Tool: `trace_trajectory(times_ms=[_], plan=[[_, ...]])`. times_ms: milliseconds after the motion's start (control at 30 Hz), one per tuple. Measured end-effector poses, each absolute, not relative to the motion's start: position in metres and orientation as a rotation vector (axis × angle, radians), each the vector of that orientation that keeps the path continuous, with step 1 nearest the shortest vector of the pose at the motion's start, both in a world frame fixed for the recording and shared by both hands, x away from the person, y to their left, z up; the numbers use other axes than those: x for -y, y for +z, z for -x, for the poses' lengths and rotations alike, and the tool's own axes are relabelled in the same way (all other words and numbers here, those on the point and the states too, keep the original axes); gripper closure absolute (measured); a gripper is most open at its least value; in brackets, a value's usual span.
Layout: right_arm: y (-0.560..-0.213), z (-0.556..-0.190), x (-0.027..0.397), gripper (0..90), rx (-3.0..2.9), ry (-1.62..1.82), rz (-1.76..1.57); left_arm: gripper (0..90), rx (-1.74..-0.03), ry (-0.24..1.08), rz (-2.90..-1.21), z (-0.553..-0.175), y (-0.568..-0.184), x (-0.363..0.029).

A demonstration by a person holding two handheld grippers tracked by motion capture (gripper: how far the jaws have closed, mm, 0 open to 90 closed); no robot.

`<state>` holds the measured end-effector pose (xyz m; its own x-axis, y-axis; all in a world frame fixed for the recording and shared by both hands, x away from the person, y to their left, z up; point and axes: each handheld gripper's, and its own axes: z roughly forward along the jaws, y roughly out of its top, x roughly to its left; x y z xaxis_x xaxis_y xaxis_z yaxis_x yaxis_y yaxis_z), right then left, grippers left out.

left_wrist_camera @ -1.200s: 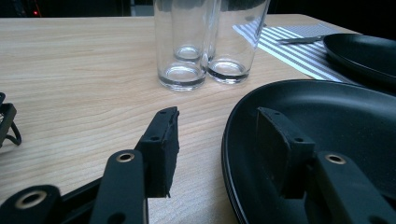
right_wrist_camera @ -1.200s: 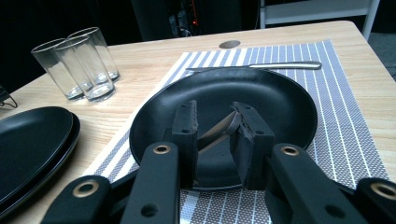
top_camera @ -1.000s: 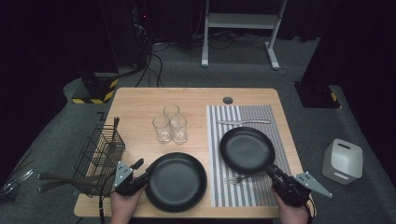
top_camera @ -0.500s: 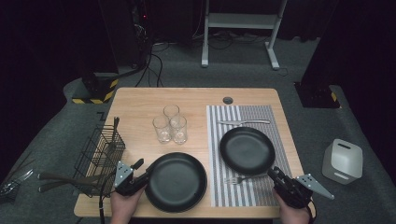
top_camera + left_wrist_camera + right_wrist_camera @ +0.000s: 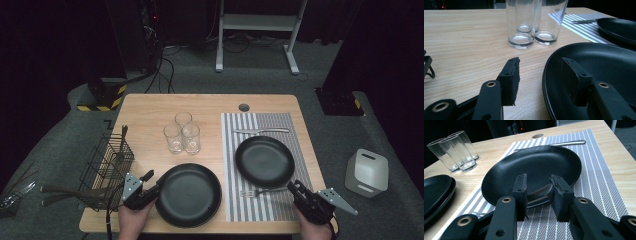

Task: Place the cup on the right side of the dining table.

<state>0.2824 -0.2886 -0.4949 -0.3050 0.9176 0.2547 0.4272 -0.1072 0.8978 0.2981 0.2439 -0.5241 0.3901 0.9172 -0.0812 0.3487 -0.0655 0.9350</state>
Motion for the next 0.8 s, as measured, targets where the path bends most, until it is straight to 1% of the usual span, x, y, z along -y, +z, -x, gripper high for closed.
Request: trace_trajectory(times_ms=[367, 500, 800], plan=[[-0.501, -0.280, 0.293, 66.7, -1.703, 1.404, -1.510, 49.6, -1.144, 0.697, -1.626, -0.298, -0.524, -0.244], [-0.505, -0.278, 0.295, 69.6, -1.707, 1.381, -1.523, 49.6, -1.144, 0.697, -1.626, -0.298, -0.524, -0.244], [-0.510, -0.278, 0.298, 69.7, -1.711, 1.360, -1.539, 49.6, -1.146, 0.696, -1.625, -0.298, -0.524, -0.244]])
